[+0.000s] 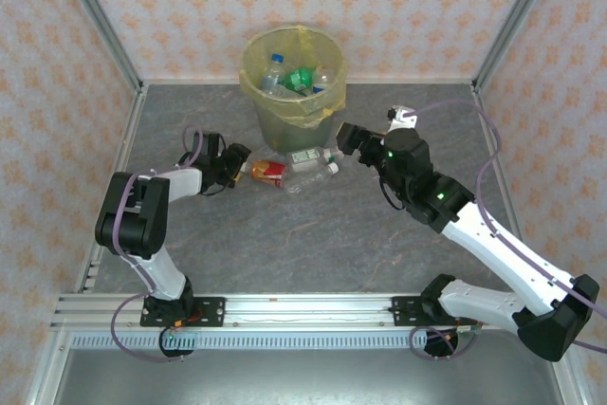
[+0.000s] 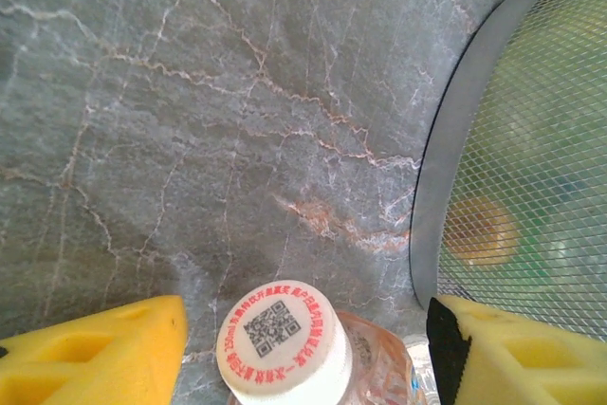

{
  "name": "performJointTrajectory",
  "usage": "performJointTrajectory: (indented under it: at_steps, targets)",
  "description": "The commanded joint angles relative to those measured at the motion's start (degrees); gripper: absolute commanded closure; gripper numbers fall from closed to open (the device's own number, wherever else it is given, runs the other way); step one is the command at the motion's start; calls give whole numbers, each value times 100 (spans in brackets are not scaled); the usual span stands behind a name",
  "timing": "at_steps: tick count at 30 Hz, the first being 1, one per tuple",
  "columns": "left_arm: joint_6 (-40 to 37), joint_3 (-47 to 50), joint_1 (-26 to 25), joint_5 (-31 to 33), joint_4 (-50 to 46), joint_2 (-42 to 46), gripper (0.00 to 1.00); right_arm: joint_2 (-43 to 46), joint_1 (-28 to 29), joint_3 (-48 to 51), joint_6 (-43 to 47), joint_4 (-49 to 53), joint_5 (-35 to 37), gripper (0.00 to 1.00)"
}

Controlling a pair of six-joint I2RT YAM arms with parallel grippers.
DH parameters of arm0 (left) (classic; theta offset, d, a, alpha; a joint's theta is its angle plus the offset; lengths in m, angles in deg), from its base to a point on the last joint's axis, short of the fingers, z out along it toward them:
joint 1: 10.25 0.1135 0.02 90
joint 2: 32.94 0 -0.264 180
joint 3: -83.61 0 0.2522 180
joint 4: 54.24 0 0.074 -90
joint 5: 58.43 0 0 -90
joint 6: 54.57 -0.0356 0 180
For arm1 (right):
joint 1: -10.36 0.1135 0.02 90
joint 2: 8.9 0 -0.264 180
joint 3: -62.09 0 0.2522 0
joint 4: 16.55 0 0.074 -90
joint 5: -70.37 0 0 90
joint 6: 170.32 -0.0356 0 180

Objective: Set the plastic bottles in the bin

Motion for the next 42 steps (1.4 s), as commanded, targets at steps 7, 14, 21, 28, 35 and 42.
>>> performJointTrajectory:
  at_steps: [7, 14, 21, 28, 35, 42]
  targets:
    - [254, -18, 10, -278, 477, -273, 40, 101, -23, 33, -58, 118, 171, 0]
    - [266, -12, 7, -294, 483, -243, 61, 99, -24, 40, -89, 139, 171, 0]
    - [239, -62, 31, -231, 344, -1, 77, 141, -24, 49, -104, 173, 197, 0]
    - [147, -116, 174, -76, -23, 460, 76, 160, -24, 30, -87, 165, 179, 0]
    - [-108, -270, 318, 450, -691, 1311, 76, 153, -24, 24, -21, 80, 111, 0]
    - [-536, -717, 320, 1079, -1362, 2130, 76, 111, -22, -29, 78, -28, 51, 0]
